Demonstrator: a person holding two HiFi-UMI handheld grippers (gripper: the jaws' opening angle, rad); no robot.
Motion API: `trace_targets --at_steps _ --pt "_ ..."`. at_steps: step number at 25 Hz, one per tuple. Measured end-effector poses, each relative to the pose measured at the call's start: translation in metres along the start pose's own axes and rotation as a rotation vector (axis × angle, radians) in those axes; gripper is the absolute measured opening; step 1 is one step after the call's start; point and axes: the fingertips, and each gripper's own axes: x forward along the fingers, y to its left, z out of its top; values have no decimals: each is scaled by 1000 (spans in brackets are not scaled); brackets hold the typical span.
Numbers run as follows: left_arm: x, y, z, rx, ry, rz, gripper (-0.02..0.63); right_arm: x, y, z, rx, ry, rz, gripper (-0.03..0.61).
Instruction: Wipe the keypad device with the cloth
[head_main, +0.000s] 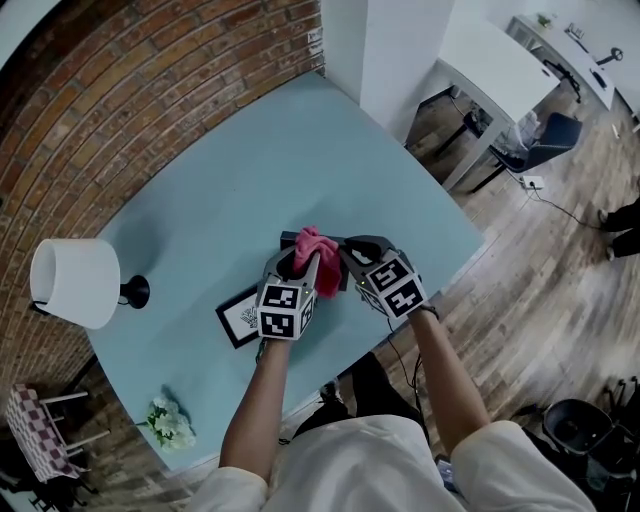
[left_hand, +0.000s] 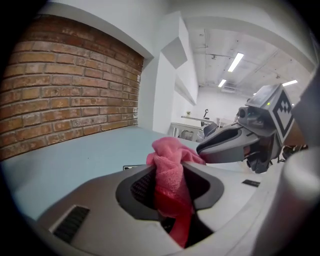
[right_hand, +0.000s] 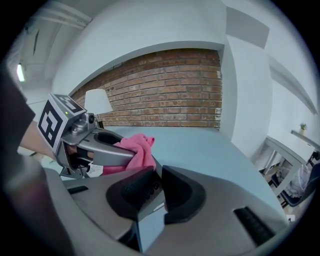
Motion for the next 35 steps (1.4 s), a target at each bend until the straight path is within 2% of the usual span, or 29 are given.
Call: trace_targets --at_steps 5,23,27,32,35 --pt "-1 -5 -14 14 26 4 163 -1 0 -1 3 -2 9 80" --pt "-15 -21 -96 -35 174 -32 163 0 -1 0 16 -6 4 80" --pt "-18 -22 -111 -14 213 -33 162 1 0 1 18 -5 3 80" --pt "-21 -22 -111 -26 223 -39 161 1 0 0 17 -6 1 80" --pt "-25 -26 -93 -30 170 -56 161 1 0 1 27 -25 4 80"
